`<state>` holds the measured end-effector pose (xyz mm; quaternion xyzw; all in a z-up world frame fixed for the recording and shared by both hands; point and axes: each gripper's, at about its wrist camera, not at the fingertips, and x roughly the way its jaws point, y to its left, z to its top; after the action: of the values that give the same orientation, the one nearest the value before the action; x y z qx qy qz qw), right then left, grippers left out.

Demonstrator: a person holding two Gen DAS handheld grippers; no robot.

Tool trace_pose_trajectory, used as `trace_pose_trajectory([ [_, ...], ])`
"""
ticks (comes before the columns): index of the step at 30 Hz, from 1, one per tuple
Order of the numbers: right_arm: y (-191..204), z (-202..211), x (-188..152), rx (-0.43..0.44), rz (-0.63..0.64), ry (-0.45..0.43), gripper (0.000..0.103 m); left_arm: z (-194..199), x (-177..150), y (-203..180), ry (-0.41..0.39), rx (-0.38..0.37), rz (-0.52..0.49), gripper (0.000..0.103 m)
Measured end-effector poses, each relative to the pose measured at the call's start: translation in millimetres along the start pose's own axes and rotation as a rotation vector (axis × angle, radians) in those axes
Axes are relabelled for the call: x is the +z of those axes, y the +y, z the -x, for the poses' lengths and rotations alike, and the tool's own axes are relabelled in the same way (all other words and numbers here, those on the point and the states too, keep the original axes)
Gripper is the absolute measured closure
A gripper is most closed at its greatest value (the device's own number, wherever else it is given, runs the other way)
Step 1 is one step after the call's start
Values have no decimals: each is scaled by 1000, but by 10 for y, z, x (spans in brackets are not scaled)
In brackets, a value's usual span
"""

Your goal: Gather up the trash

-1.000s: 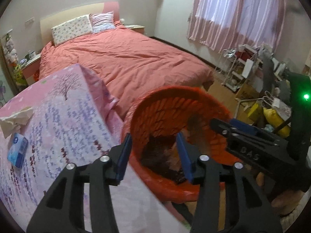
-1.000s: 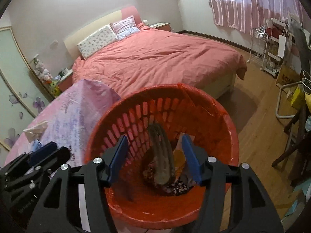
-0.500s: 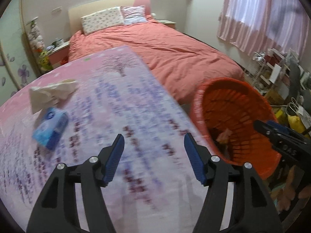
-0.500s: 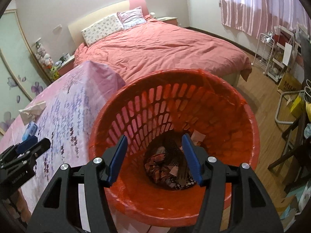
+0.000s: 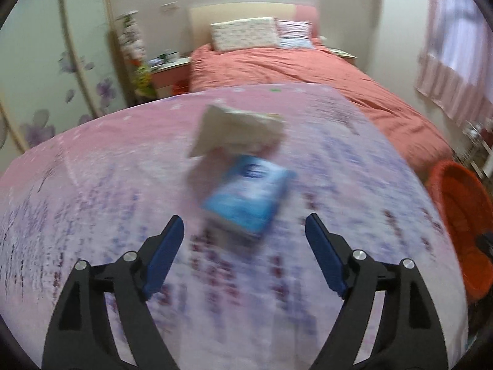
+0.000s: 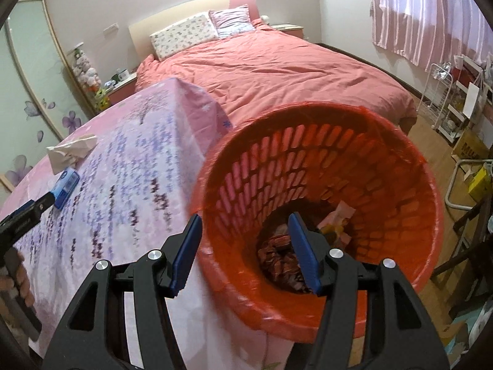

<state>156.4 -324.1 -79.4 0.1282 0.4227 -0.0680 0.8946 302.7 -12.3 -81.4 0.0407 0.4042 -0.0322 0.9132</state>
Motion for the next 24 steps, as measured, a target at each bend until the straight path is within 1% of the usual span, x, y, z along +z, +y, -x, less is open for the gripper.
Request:
trace_pose_trajectory([
  [2, 101, -3, -17, 19, 9, 4, 44, -88, 39, 113, 6, -2, 22, 22],
  [4, 200, -13, -30, 35, 19, 8, 44, -182, 78, 124, 20, -21, 19, 22],
  [9, 442, -45, -80, 69, 59, 25, 44, -447, 159, 13, 70, -34, -45, 23],
  [10, 480, -57, -88, 73, 64, 28, 44, -505, 175, -1, 93, -52, -50, 27],
  [11, 516, -69, -93, 76, 69, 32, 44, -509, 193, 8, 87, -68, -41, 35],
  [14, 636, -104, -116, 88, 79, 46, 44, -517, 206, 44, 91, -66, -32, 39],
  [17, 754, -124, -149, 105, 95, 53, 44, -448, 111, 173, 84, -53, -42, 39],
  [19, 840, -145, -174, 116, 109, 60, 44, -384, 36, 345, 81, -21, -39, 39],
  [21, 941, -177, -202, 125, 125, 69, 44, -307, -45, 561, 75, 31, -39, 39],
  [24, 1104, -217, -229, 131, 152, 72, 43, -269, -97, 932, 72, 154, -10, 39],
])
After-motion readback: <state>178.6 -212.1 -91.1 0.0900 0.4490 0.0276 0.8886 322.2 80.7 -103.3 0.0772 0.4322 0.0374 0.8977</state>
